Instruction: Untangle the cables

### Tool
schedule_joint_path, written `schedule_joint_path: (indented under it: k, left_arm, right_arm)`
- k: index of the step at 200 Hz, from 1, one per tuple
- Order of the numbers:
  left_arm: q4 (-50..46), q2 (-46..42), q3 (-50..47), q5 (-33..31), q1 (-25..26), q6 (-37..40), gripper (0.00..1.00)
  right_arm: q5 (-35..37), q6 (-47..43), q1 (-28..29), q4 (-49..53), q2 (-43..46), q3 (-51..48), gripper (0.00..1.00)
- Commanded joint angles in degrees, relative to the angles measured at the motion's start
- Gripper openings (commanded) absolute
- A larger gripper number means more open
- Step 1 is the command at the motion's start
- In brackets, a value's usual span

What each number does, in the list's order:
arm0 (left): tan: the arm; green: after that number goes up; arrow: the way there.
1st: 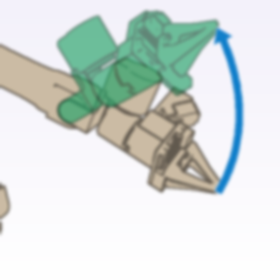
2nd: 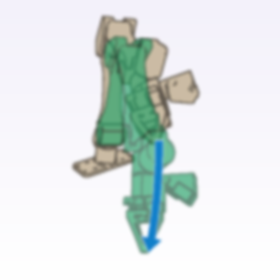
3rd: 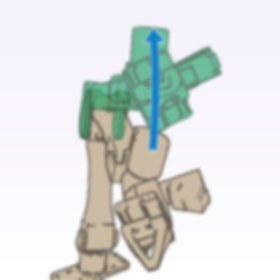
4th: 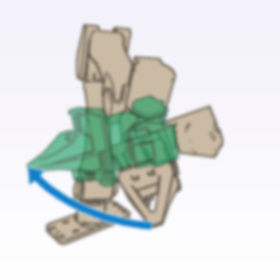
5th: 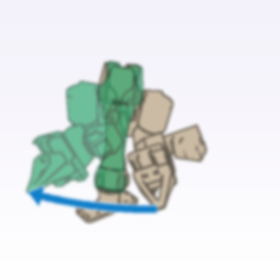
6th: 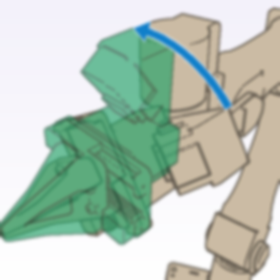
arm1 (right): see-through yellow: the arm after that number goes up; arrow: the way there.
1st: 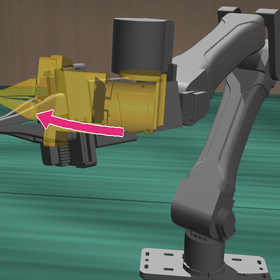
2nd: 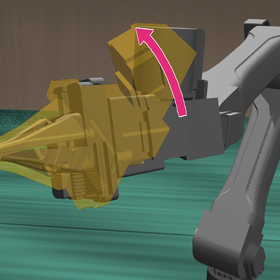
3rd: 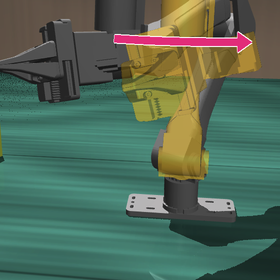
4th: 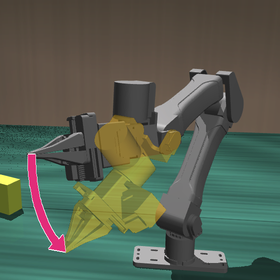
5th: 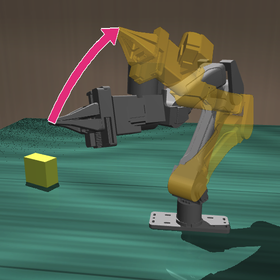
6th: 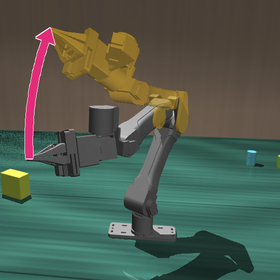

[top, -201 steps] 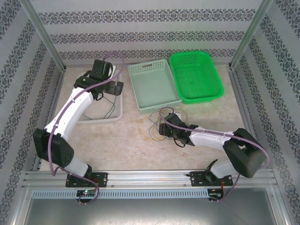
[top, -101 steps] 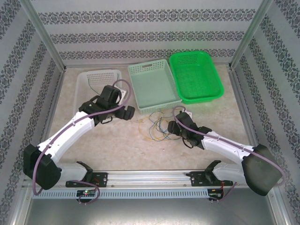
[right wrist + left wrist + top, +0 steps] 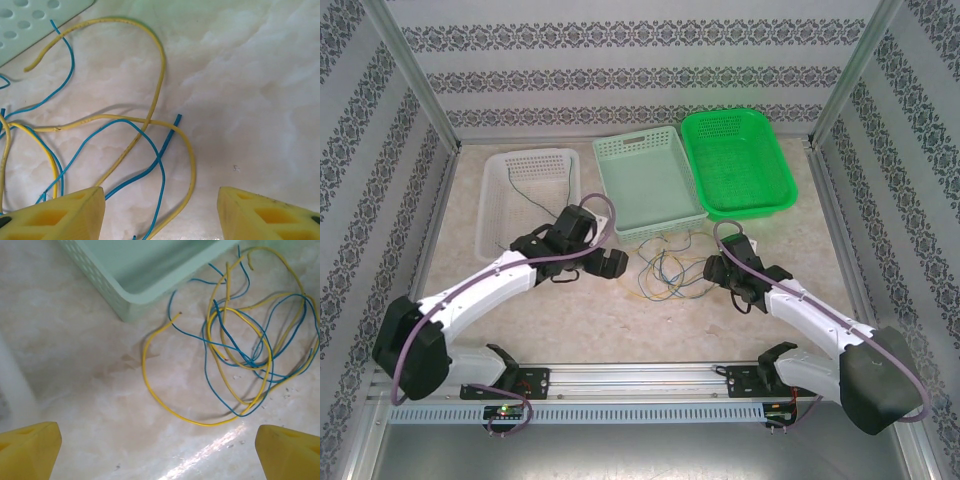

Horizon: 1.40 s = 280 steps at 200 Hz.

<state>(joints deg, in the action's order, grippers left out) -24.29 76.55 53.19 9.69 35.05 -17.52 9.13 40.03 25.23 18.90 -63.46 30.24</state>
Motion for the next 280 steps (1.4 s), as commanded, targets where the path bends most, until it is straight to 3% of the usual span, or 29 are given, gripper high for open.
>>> schedule_joint_path:
  k: [1,71,108,140,183,280]
  left_arm:
    - [3.55,4.31,0.88,1.58,1.52,-3.21,0.98]
    - [7.24,13.01,2.79,4.83,3.62,-5.75,0.88]
    - [1.13,14.33,4.52,-2.21,3.62,-9.14,0.87]
    - [0.63,13.90,2.90,0.84,3.62,-16.88,0.87]
    - [4.39,11.89,-2.03,3.60,3.96,-27.45,0.85]
    - [7.59,16.68,-1.42,4.61,6.69,-36.53,0.65]
  right_arm:
    - [-1.26,-2.11,-0.10,1.20,0.85,-0.38,0.62]
    - [1.00,-8.77,0.06,3.41,-6.82,6.50,0.61]
    - [-0.10,-6.47,2.00,-0.61,-6.00,4.62,0.61]
    - [2.30,-4.89,5.71,-0.80,-6.19,4.93,0.62]
    - [2.21,-4.08,6.23,-2.52,-6.93,4.48,0.63]
    - [1.95,-5.10,5.38,-4.46,-4.67,2.15,0.65]
